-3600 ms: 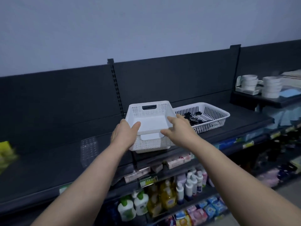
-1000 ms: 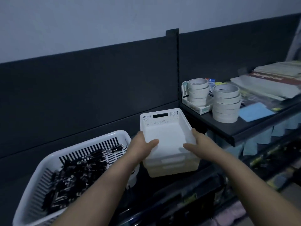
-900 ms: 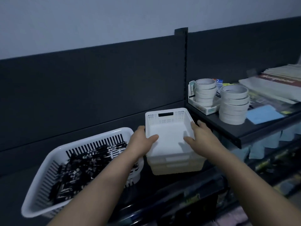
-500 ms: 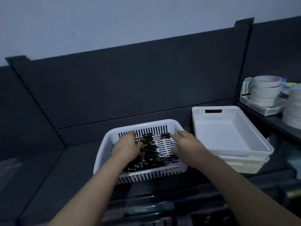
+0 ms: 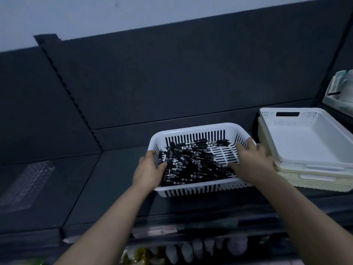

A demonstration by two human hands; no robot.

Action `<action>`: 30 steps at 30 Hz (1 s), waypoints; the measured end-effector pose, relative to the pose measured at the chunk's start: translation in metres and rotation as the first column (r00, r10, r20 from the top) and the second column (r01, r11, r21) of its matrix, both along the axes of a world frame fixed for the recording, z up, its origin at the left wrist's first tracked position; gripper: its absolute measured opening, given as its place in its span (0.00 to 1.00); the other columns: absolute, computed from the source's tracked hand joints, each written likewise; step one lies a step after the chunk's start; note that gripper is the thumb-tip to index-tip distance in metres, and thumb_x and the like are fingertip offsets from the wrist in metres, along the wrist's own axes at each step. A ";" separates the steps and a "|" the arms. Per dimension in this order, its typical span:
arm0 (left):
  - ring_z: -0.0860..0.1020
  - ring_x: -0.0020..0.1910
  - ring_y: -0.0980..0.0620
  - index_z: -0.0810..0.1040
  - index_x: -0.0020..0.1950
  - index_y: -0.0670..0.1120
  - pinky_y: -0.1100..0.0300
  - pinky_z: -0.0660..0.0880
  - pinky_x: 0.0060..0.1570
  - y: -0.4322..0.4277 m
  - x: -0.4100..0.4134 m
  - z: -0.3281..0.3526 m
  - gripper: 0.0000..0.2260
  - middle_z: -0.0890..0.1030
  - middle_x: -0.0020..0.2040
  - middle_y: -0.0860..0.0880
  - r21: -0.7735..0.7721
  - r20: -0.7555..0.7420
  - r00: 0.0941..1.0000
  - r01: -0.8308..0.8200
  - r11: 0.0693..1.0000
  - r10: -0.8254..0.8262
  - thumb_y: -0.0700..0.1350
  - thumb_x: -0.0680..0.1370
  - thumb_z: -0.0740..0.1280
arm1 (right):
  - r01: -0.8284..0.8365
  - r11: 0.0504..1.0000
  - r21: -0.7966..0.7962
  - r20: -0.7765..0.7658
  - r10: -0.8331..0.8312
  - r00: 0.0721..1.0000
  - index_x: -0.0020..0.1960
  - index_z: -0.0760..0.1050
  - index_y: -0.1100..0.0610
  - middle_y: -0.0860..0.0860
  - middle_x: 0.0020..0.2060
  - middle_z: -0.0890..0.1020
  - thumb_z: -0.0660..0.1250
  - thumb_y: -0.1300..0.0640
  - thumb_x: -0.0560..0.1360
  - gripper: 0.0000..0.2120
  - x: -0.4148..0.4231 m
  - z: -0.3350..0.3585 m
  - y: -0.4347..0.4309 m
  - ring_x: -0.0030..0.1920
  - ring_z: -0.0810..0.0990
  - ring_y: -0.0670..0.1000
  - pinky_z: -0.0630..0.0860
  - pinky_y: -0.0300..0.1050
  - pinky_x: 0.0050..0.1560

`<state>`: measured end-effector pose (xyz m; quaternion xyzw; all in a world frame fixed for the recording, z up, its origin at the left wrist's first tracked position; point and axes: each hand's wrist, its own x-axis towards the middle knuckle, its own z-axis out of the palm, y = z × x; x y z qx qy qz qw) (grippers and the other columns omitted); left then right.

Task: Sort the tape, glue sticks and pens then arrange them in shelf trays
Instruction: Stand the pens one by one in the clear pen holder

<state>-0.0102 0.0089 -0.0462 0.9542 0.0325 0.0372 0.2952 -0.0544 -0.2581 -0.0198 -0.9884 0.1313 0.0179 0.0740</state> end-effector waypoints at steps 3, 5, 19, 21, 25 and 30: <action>0.74 0.61 0.44 0.63 0.72 0.49 0.51 0.73 0.56 0.024 -0.001 0.005 0.26 0.72 0.65 0.44 -0.030 0.021 0.997 -0.071 0.997 0.072 0.53 0.77 0.67 | -0.054 0.998 0.009 0.037 0.054 0.998 0.75 0.52 0.50 0.54 0.76 0.48 0.60 0.41 0.77 0.33 0.005 0.002 0.024 0.73 0.56 0.59 0.63 0.64 0.63; 0.74 0.60 0.44 0.63 0.71 0.50 0.49 0.74 0.56 0.050 -0.007 0.007 0.27 0.73 0.65 0.45 -0.023 0.026 0.991 -0.130 0.991 0.131 0.54 0.76 0.68 | -0.125 0.991 0.040 0.039 0.124 0.992 0.76 0.52 0.49 0.53 0.77 0.47 0.59 0.41 0.78 0.32 0.010 0.001 0.047 0.73 0.56 0.58 0.63 0.64 0.64; 0.75 0.59 0.43 0.62 0.71 0.48 0.51 0.74 0.52 0.279 -0.046 0.011 0.29 0.74 0.65 0.42 0.026 -0.005 0.926 -0.377 0.926 0.377 0.55 0.75 0.69 | -0.451 0.887 0.097 0.136 0.437 0.889 0.73 0.60 0.51 0.51 0.75 0.55 0.56 0.46 0.79 0.24 0.031 0.001 0.270 0.73 0.53 0.53 0.65 0.60 0.60; 0.74 0.61 0.42 0.62 0.72 0.48 0.51 0.73 0.54 0.307 -0.045 0.010 0.28 0.73 0.67 0.42 0.039 -0.014 0.933 -0.360 0.932 0.360 0.55 0.76 0.68 | -0.447 0.890 0.092 0.098 0.438 0.893 0.73 0.59 0.50 0.50 0.75 0.55 0.55 0.45 0.79 0.24 0.029 -0.001 0.296 0.73 0.54 0.53 0.65 0.60 0.61; 0.72 0.64 0.43 0.63 0.72 0.47 0.52 0.70 0.59 0.350 -0.038 0.007 0.26 0.72 0.68 0.43 -0.027 -0.027 0.958 -0.285 0.958 0.285 0.53 0.78 0.66 | -0.376 0.925 0.061 -0.013 0.378 0.926 0.72 0.61 0.48 0.49 0.74 0.58 0.53 0.43 0.80 0.22 0.021 -0.005 0.339 0.74 0.53 0.55 0.60 0.65 0.66; 0.75 0.64 0.45 0.69 0.70 0.45 0.50 0.71 0.63 0.395 -0.045 0.008 0.18 0.76 0.66 0.43 -0.093 0.030 0.967 -0.248 0.964 0.252 0.47 0.80 0.62 | -0.467 0.883 -0.043 0.180 0.466 0.866 0.64 0.73 0.49 0.50 0.63 0.76 0.55 0.47 0.80 0.16 0.021 0.006 0.398 0.67 0.69 0.55 0.66 0.58 0.65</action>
